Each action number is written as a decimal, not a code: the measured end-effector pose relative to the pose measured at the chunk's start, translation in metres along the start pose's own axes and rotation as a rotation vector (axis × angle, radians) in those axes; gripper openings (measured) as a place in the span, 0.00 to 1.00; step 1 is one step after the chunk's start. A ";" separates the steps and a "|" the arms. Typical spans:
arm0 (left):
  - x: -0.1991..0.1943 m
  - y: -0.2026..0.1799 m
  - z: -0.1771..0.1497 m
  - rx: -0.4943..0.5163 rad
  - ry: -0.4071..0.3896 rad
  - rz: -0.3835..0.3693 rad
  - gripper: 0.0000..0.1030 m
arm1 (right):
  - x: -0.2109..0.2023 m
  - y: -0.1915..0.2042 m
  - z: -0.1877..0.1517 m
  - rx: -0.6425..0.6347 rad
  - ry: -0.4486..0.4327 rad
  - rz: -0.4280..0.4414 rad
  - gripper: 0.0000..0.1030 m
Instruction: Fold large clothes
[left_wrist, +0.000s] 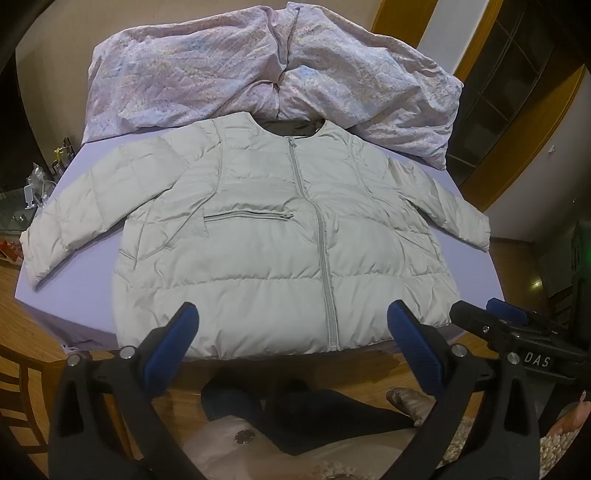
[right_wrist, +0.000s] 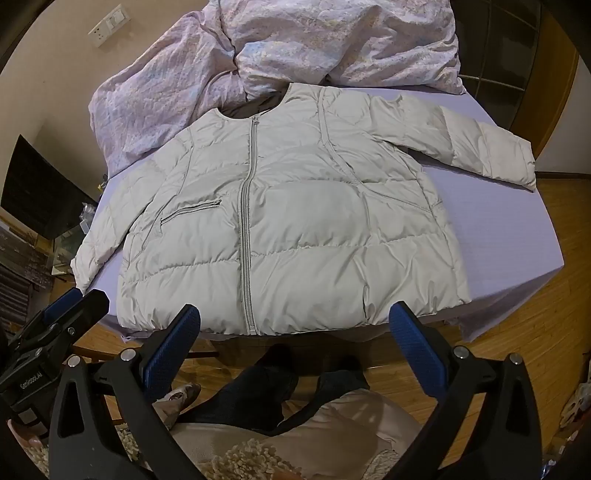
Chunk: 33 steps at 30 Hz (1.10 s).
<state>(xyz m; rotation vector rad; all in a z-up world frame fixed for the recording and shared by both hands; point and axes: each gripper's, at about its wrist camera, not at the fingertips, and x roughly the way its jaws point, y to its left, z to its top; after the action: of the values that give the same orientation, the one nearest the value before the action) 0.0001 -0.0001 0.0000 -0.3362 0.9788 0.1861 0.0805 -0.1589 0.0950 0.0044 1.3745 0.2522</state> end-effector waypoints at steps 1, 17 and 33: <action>0.000 0.000 0.000 0.000 0.000 0.001 0.98 | 0.000 0.000 0.000 0.000 -0.001 0.000 0.99; 0.000 0.000 0.000 -0.002 -0.001 -0.003 0.98 | 0.000 0.001 0.000 0.001 0.000 0.003 0.99; 0.000 0.000 0.000 -0.003 -0.003 -0.003 0.98 | 0.000 0.002 0.000 0.001 -0.001 0.003 0.99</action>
<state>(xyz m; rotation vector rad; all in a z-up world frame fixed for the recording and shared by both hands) 0.0000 0.0001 0.0000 -0.3399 0.9751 0.1856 0.0798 -0.1569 0.0950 0.0069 1.3741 0.2539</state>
